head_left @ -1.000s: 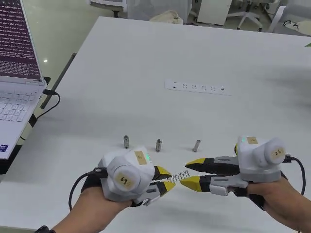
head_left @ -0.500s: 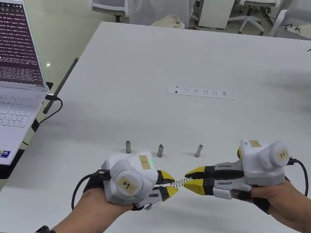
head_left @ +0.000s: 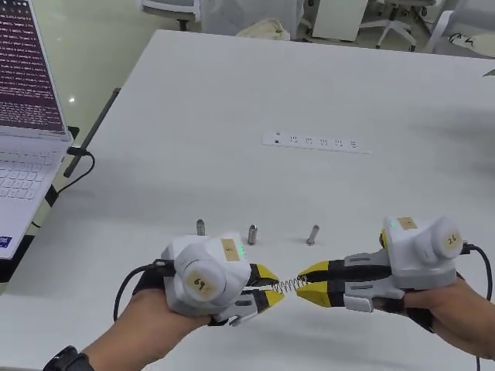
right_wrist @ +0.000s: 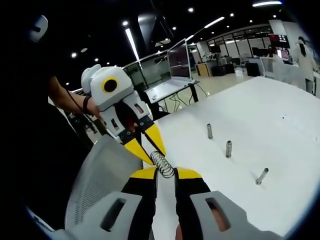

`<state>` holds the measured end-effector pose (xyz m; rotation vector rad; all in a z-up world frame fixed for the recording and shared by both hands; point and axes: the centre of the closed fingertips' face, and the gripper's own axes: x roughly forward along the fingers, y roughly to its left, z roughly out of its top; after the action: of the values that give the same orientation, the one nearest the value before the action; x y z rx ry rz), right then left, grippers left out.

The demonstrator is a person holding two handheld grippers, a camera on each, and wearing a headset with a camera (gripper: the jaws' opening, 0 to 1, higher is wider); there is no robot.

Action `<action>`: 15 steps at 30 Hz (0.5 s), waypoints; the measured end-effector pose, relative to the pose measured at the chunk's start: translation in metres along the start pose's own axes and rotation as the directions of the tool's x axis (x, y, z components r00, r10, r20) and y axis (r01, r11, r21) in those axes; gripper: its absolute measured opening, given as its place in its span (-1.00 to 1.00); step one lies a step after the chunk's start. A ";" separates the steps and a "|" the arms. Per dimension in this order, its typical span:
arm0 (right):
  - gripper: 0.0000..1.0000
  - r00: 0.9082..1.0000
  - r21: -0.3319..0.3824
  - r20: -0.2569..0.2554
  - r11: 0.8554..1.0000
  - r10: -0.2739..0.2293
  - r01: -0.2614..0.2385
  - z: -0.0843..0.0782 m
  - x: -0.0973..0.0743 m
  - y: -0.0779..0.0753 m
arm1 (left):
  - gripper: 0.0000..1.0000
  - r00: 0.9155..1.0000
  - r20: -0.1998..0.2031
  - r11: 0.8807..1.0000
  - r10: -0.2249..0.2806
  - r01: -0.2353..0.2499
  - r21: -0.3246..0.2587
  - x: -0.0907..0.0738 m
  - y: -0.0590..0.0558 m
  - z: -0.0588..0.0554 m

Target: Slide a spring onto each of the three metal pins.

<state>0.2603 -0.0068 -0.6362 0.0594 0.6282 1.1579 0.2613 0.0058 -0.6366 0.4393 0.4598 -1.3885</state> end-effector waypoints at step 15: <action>-0.82 1.000 -0.025 -0.014 1.000 0.013 -0.014 0.004 -0.001 0.012 | -0.95 0.999 -0.048 0.998 -0.023 0.026 0.063 0.005 -0.007 -0.008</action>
<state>0.2519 -0.0010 -0.6279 0.0342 0.6263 1.1797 0.2551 0.0049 -0.6459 0.5202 0.4616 -1.4216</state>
